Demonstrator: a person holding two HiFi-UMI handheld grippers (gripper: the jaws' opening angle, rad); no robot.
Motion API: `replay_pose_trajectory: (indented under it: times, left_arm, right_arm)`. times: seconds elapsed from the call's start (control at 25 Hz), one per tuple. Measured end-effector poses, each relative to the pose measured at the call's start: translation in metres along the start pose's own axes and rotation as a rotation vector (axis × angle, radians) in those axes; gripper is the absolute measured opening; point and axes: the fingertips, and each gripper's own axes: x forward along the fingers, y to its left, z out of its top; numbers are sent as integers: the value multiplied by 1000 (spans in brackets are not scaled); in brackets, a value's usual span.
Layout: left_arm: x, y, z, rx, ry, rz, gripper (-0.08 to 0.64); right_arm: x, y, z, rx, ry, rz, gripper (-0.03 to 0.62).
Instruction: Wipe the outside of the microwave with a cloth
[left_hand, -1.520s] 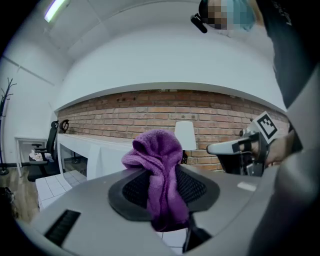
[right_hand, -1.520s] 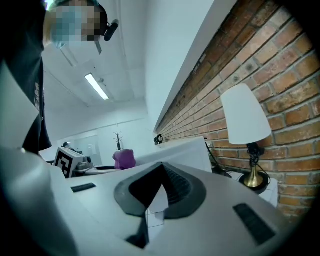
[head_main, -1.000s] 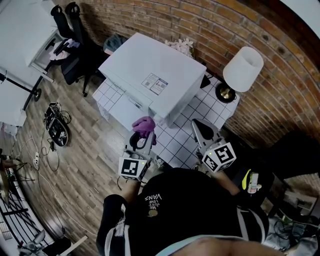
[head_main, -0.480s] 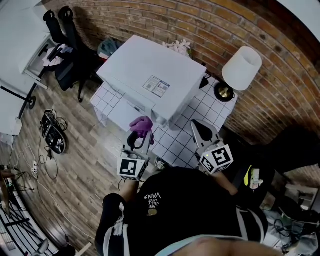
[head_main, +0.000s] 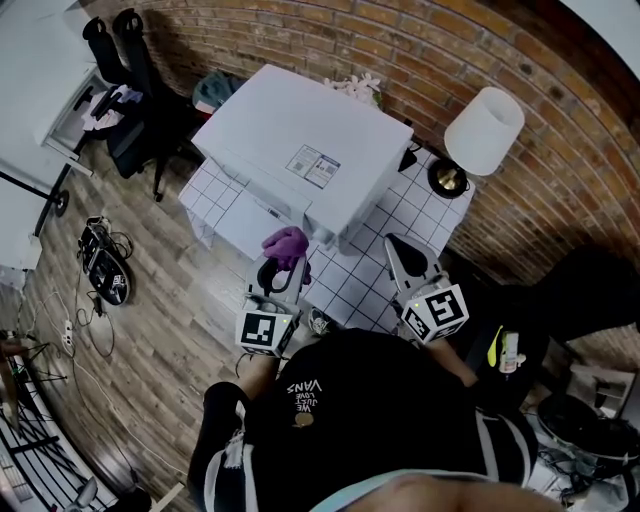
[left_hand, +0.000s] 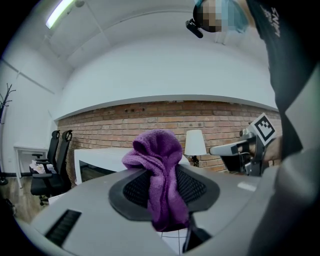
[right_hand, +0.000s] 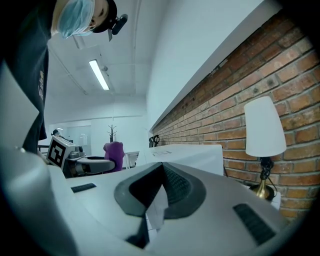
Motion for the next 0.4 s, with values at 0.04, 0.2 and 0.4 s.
replay_pose_trajectory:
  times: [0.04,0.2,0.4]
  left_arm:
    - [-1,0,0,2,1,1,143]
    - [-4,2,0,3,1,13,143]
    - [-3,4,0,8,-1,16,143]
  right_arm:
    - [0,0,1,-2,-1,1,-2]
    - [0,0,2,-10,-1,5,-3]
    - [1,-1,2,-10,-3,6,-3]
